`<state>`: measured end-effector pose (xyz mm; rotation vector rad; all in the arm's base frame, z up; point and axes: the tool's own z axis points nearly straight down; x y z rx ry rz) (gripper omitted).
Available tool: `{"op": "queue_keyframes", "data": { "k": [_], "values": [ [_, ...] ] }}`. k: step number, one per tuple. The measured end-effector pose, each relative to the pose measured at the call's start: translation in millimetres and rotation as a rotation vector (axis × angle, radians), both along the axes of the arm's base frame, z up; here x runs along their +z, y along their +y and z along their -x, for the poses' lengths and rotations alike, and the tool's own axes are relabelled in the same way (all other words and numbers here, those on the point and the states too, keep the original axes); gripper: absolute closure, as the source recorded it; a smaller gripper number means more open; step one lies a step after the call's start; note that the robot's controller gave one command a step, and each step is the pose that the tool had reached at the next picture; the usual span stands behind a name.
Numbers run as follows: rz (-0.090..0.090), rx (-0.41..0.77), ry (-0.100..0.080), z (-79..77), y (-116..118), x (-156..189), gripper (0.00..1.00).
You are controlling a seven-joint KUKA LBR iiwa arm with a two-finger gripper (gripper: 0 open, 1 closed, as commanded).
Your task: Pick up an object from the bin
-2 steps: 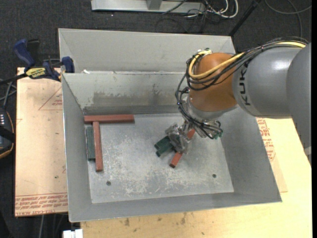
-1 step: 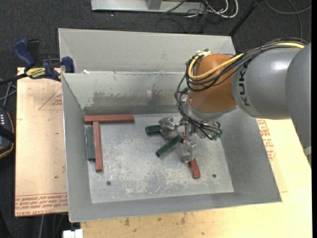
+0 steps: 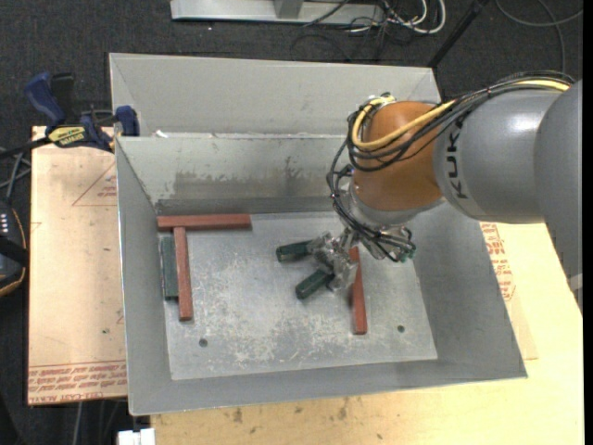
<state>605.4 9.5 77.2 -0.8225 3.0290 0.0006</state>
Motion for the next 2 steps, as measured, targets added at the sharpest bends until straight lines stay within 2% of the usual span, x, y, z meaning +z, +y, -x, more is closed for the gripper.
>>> {"op": "queue_keyframes", "data": {
  "k": [1,2],
  "values": [
    [0.000,0.000,0.000,0.0,0,0,1.00],
    [0.000,0.013,-0.003,-31.3,-8,143,1.00]
  ]
}}
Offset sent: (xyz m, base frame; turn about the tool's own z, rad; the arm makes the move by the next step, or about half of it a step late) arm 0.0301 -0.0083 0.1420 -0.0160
